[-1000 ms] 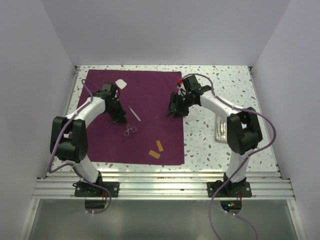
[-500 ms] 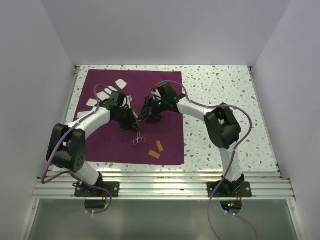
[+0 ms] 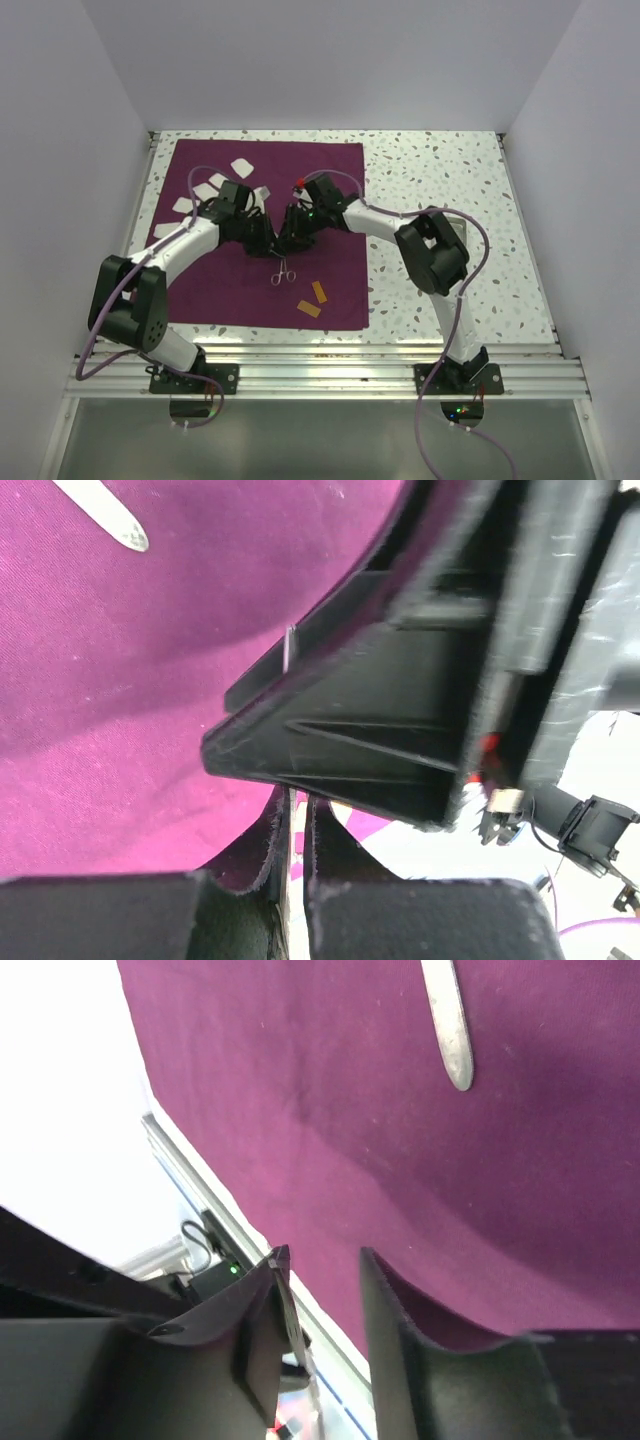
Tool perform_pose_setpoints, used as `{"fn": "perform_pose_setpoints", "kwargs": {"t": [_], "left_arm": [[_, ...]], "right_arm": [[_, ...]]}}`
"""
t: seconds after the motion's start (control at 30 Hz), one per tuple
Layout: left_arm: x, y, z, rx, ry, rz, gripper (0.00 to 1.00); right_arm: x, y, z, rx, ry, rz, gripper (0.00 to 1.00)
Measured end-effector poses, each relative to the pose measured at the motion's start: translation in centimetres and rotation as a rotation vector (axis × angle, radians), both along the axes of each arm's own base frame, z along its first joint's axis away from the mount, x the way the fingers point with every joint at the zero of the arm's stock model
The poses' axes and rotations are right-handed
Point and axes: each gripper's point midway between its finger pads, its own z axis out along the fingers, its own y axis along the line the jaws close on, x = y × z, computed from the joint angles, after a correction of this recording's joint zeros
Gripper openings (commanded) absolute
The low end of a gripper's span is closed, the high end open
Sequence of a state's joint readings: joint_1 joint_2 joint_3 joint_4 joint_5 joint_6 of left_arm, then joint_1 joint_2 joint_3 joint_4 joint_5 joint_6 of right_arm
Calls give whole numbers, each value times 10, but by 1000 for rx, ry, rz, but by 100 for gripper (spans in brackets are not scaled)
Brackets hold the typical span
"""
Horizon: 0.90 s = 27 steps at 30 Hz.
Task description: Prepare the surgical pack
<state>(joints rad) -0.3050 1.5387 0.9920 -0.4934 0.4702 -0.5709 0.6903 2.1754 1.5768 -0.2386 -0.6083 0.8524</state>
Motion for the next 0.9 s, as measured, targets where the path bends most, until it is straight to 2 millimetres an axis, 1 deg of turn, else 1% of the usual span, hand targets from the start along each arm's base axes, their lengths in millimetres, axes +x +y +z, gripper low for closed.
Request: {"fn": "perform_pose_setpoints", "kwargs": {"t": [0.03,0.07,0.1,0.13,0.17,0.23,0.3,0.37,0.4,0.43,0.47,0.5,0.6,0.63,0.67,0.73,0.77,0.83,0.9], "left_arm": [[-1,0,0,-2,2,-3,0],[-3,-1,-1,-4,5,-6,0],[-4,-1,-2,-4,9,-7,0],[-4,-2,-1,-7,9,-10,10],[-4,-2,-1,-10,9,-12,34],[0,-4,2,-15,-5,-16,53],[5,-3,4,-20,-8,-6,58],[16,0,6,-23,-12,23,60],[22,4,5,-18,-13,41,61],[30,7,5,-12,-13,61,61],[38,10,4,1,-14,79,61],[47,13,3,20,-8,104,60],[76,21,-3,79,-4,174,60],[83,23,-7,100,8,196,63],[89,26,-11,121,17,212,64],[95,30,-17,155,40,243,65],[97,33,-21,175,53,258,66],[98,38,-27,216,78,281,66],[102,44,-30,253,95,307,67]], "right_arm": [[-2,1,-2,1,6,9,4],[-3,3,-2,8,13,17,0],[-4,3,0,9,17,20,0],[-4,2,0,-6,19,16,0],[-3,1,2,-18,9,24,0],[1,-6,2,-56,-14,29,0],[10,-25,-2,-138,-41,23,0],[18,-54,-6,-236,-60,11,0],[23,-74,-6,-289,-65,0,0],[30,-103,-4,-360,-70,-24,0],[34,-123,-1,-403,-72,-43,0],[41,-150,6,-454,-81,-75,0],[58,-239,33,-620,-116,-201,0],[62,-276,46,-696,-137,-259,0],[63,-304,56,-759,-151,-304,0],[57,-347,74,-885,-173,-358,0],[53,-363,78,-927,-169,-380,0],[46,-389,83,-1026,-161,-401,0],[39,-409,76,-1112,-134,-403,0]]}}
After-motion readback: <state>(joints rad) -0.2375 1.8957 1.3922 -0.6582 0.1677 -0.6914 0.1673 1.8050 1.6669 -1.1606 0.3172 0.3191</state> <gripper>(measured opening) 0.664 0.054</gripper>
